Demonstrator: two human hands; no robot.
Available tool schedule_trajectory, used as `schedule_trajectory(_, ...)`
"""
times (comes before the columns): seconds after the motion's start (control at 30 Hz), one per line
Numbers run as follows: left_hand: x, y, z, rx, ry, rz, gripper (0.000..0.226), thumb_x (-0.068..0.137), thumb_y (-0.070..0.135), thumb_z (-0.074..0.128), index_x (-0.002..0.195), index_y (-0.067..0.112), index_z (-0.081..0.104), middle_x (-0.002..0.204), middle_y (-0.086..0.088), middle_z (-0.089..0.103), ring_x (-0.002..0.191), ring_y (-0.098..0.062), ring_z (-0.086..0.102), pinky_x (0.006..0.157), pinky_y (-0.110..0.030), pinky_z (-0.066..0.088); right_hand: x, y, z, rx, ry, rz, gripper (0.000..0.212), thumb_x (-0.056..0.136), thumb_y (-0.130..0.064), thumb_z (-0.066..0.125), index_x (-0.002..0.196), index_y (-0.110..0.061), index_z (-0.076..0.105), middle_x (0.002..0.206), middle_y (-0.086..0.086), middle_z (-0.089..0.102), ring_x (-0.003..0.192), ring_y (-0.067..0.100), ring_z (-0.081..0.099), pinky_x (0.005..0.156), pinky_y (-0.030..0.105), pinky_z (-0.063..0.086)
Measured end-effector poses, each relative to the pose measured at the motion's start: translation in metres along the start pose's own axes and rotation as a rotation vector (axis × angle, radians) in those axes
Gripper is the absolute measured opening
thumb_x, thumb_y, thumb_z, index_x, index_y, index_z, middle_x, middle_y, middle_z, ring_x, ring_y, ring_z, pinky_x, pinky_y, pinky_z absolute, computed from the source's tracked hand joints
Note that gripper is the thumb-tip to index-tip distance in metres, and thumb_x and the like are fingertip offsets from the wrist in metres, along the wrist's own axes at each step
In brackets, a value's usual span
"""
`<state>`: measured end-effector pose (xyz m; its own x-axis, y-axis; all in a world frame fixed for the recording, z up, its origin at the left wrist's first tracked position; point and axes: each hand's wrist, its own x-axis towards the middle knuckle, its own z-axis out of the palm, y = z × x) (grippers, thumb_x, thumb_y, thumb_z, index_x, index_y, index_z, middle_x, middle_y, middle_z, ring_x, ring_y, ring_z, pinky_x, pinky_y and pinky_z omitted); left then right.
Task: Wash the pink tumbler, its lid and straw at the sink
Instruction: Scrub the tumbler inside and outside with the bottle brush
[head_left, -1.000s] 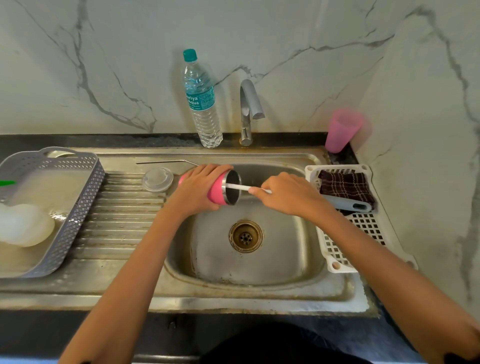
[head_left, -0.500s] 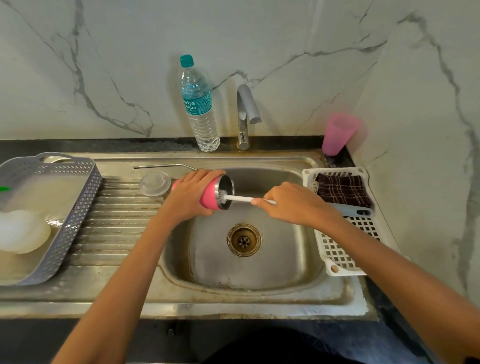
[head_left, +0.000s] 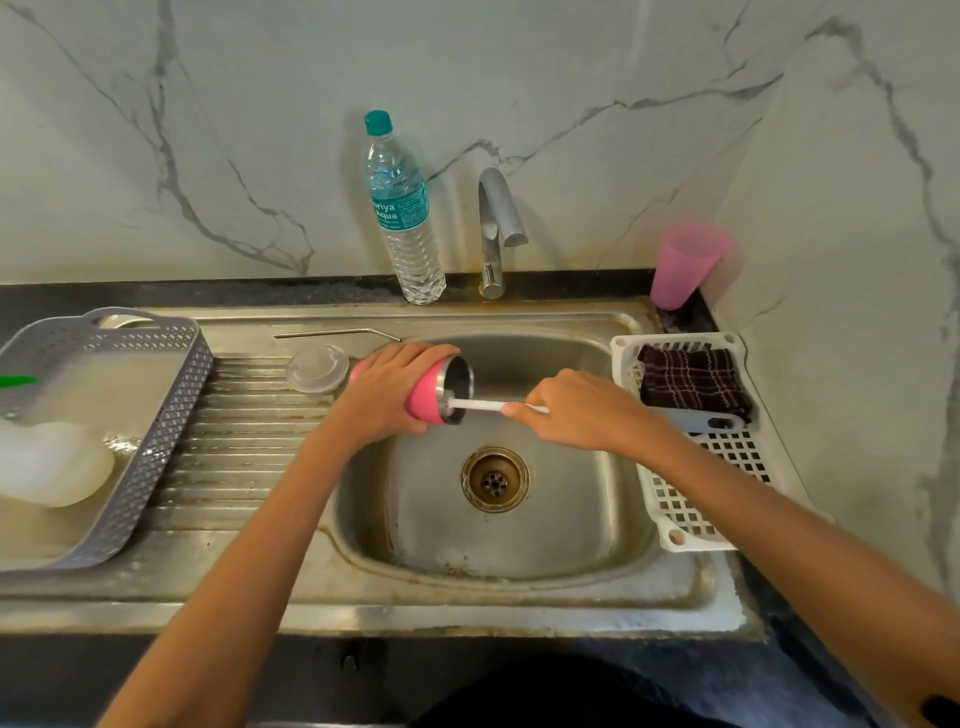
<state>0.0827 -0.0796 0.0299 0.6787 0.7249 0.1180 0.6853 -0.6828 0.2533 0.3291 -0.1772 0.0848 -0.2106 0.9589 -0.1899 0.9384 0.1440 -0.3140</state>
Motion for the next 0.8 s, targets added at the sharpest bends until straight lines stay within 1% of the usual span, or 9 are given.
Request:
schedule_trajectory(0.07,-0.002,-0.003,-0.002,-0.013,0.037,-0.036,0.099,0.060,0.032,0.085,0.144,0.032,0.034,0.140,0.001,0.047,0.128,-0.023,0.045,0.105,-0.053,0.041,-0.003,-0.001,-0.003,-0.009,0.006,-0.003,0.057,0.098,-0.055,0.038,0.054,-0.019,0.043,0.055,0.000,0.046,0.053,0.016,0.049,0.055,0.029,0.039)
schedule_trajectory(0.17,0.008,0.018,0.001,0.008,0.023,0.033,0.095,0.062,0.035,0.084,0.144,0.031,0.035,0.141,0.003,0.047,0.130,-0.021,0.043,0.110,-0.044,0.034,0.013,-0.017,-0.002,-0.048,0.035,-0.061,0.055,0.099,-0.051,0.037,0.056,-0.016,0.042,0.056,-0.001,0.044,0.052,0.015,0.045,0.059,0.031,0.039)
schedule_trajectory(0.3,0.001,-0.005,-0.008,0.013,0.048,-0.011,0.100,0.061,0.034,0.086,0.146,0.031,0.033,0.139,0.001,0.048,0.126,-0.022,0.046,0.105,-0.048,0.041,0.004,-0.003,-0.005,-0.034,0.016,-0.022,0.056,0.099,-0.053,0.037,0.056,-0.018,0.045,0.056,0.000,0.047,0.054,0.015,0.049,0.054,0.027,0.036)
schedule_trajectory(0.33,-0.001,-0.007,-0.010,0.014,0.058,-0.023,0.101,0.060,0.033,0.086,0.146,0.030,0.033,0.139,0.000,0.048,0.126,-0.023,0.046,0.106,-0.049,0.040,0.001,-0.001,-0.005,-0.035,0.008,-0.011,0.057,0.099,-0.054,0.036,0.056,-0.017,0.045,0.056,0.000,0.046,0.053,0.015,0.049,0.054,0.027,0.037)
schedule_trajectory(0.47,0.007,0.015,-0.009,0.070,0.058,0.047,0.096,0.062,0.034,0.084,0.145,0.028,0.036,0.141,-0.001,0.048,0.129,-0.024,0.044,0.109,-0.048,0.034,0.010,-0.017,0.004,-0.025,0.029,-0.025,0.057,0.099,-0.053,0.035,0.059,-0.014,0.046,0.058,0.003,0.048,0.057,0.022,0.053,0.060,0.032,0.043)
schedule_trajectory(0.57,0.000,-0.003,-0.018,0.032,0.102,-0.012,0.096,0.062,0.035,0.085,0.145,0.026,0.037,0.139,-0.002,0.049,0.126,-0.025,0.046,0.107,-0.050,0.038,0.001,-0.011,-0.003,0.006,0.046,-0.007,0.058,0.100,-0.053,0.034,0.057,-0.016,0.043,0.056,0.002,0.046,0.053,0.018,0.049,0.054,0.029,0.038)
schedule_trajectory(0.63,0.000,0.000,-0.020,0.032,0.121,-0.013,0.095,0.061,0.033,0.085,0.144,0.026,0.039,0.138,-0.003,0.050,0.126,-0.025,0.046,0.107,-0.046,0.036,-0.001,-0.013,-0.003,-0.007,0.051,-0.008,0.058,0.100,-0.053,0.034,0.056,-0.017,0.043,0.056,0.002,0.047,0.053,0.018,0.049,0.053,0.028,0.036)
schedule_trajectory(0.7,0.005,0.014,-0.014,0.047,0.082,0.024,0.095,0.062,0.032,0.085,0.145,0.026,0.038,0.139,-0.002,0.049,0.128,-0.024,0.044,0.107,-0.042,0.032,0.009,-0.022,0.002,-0.009,0.051,-0.032,0.058,0.100,-0.053,0.034,0.059,-0.014,0.047,0.059,0.003,0.050,0.058,0.021,0.054,0.056,0.030,0.039)
schedule_trajectory(0.8,0.002,0.006,-0.015,0.036,0.078,0.004,0.098,0.061,0.032,0.085,0.145,0.028,0.035,0.139,-0.001,0.048,0.127,-0.024,0.045,0.106,-0.047,0.038,0.008,-0.020,0.002,-0.006,0.041,-0.025,0.059,0.100,-0.053,0.034,0.060,-0.012,0.049,0.058,0.003,0.049,0.058,0.022,0.053,0.056,0.030,0.041)
